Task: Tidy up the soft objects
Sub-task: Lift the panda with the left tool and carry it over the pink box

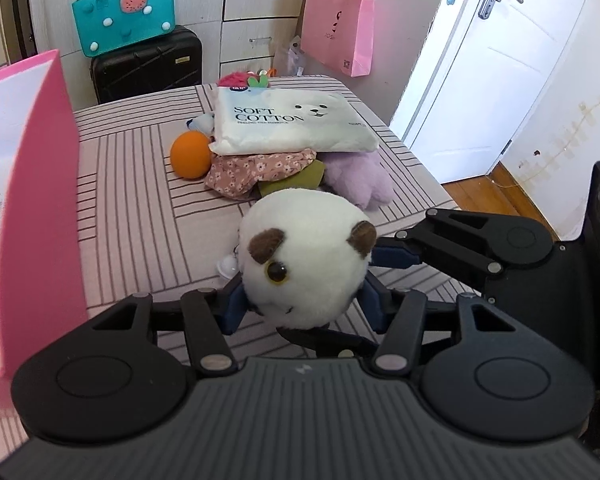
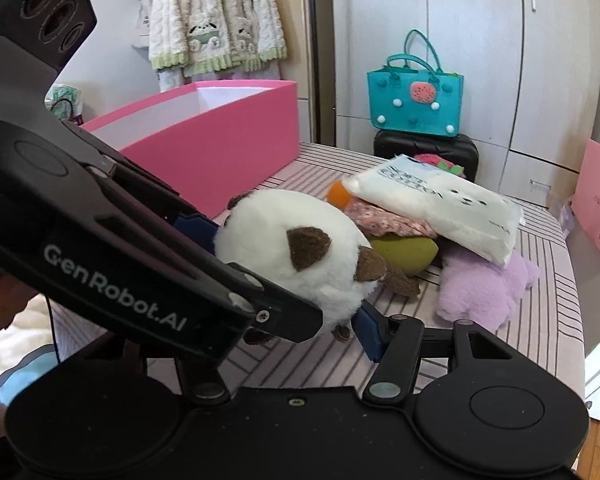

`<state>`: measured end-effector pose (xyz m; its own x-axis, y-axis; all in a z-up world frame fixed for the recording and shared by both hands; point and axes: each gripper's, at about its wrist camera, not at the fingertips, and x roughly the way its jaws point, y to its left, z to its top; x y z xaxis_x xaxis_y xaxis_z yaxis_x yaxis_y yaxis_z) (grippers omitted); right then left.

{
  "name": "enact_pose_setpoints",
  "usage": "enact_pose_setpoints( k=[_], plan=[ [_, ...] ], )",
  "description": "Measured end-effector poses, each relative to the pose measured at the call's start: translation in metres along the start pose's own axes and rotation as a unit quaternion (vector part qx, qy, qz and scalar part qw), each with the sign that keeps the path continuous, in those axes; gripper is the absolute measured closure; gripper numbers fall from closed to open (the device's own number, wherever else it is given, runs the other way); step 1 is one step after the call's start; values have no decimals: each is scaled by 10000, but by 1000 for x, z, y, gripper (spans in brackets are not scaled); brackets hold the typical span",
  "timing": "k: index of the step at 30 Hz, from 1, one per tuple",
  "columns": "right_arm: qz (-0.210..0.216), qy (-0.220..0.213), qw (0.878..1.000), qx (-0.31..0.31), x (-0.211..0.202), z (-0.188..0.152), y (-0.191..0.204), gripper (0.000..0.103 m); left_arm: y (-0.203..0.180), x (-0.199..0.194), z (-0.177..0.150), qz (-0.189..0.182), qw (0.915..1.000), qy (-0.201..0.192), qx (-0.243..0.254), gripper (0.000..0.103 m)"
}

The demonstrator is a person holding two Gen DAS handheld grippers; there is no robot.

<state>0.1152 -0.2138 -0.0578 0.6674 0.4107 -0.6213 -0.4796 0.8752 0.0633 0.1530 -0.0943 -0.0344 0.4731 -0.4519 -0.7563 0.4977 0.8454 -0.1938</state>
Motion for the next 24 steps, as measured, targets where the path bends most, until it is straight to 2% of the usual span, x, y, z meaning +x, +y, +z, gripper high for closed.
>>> enact_pose_setpoints(
  k=[16, 24],
  plan=[
    [396, 24, 9982, -446, -25, 18, 52, 39, 12, -61, -20, 107, 9999, 55, -93, 49],
    [478, -206, 9947, -888, -31, 39, 77, 39, 24, -96, -25, 306, 9991, -214, -184, 49]
  ],
)
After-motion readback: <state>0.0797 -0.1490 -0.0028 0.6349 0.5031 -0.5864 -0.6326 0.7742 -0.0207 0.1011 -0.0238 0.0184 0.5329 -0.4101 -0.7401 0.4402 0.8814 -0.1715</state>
